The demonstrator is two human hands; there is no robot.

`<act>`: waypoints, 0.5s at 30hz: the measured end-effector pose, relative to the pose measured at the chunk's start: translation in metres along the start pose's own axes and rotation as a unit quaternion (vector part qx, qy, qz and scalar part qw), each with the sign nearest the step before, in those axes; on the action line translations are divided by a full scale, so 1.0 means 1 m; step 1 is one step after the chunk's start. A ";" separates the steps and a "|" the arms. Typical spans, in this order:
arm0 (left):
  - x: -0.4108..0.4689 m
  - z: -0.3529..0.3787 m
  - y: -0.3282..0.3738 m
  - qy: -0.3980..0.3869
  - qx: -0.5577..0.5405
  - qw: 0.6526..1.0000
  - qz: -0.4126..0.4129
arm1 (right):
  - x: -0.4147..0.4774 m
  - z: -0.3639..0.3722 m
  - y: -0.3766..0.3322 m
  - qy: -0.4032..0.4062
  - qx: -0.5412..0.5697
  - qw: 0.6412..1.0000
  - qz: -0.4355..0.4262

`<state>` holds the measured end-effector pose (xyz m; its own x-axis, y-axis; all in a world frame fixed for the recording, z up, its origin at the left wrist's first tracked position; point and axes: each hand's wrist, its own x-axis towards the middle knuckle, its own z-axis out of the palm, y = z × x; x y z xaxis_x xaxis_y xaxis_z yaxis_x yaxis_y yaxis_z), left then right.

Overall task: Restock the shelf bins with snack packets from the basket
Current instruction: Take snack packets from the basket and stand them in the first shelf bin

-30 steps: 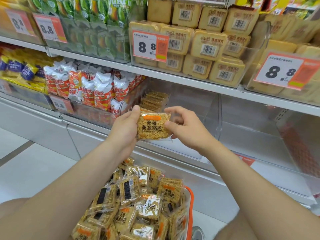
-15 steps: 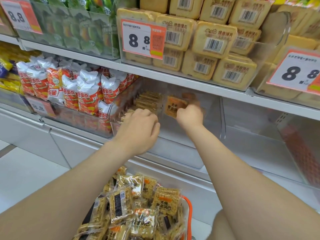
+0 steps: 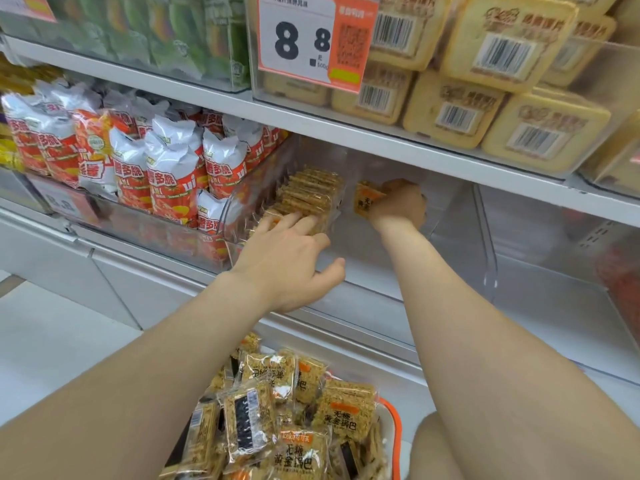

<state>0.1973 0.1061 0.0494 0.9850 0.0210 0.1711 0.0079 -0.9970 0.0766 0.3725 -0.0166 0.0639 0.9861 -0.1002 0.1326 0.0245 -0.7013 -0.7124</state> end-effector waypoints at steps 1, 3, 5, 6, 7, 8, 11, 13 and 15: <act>0.001 0.000 0.000 0.002 -0.001 1.000 0.000 | 0.000 0.002 0.000 -0.004 0.006 1.000 -0.005; 0.003 0.001 -0.001 0.003 -0.003 1.000 -0.003 | 0.000 0.007 0.000 -0.002 0.031 0.999 -0.007; 0.005 0.002 -0.003 0.006 0.000 1.000 -0.005 | 0.001 0.010 0.001 0.014 0.039 0.999 -0.006; 0.005 0.003 -0.003 0.008 0.002 1.000 -0.005 | 0.003 0.011 0.003 0.020 0.036 0.999 -0.012; 0.006 0.004 -0.003 0.009 0.003 1.000 -0.005 | 0.003 0.011 0.005 0.018 0.034 0.999 -0.020; 0.006 0.004 -0.003 0.011 0.004 1.000 -0.005 | 0.004 0.012 0.007 0.010 0.034 0.999 -0.024; 0.006 0.005 -0.003 0.014 0.006 1.000 -0.005 | 0.002 0.011 0.011 -0.027 0.034 0.999 -0.021; 0.006 0.004 -0.003 0.014 0.007 1.000 -0.005 | 0.000 0.014 0.011 -0.057 0.027 0.997 -0.035; 0.006 0.004 -0.002 0.015 0.005 1.000 -0.006 | -0.003 0.015 0.010 -0.088 0.014 0.995 -0.053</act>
<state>0.2037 0.1081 0.0460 0.9794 0.0349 0.1990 0.0214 -0.9974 0.0695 0.3728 -0.0126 0.0457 0.9912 0.0993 0.0874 0.1318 -0.6813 -0.7200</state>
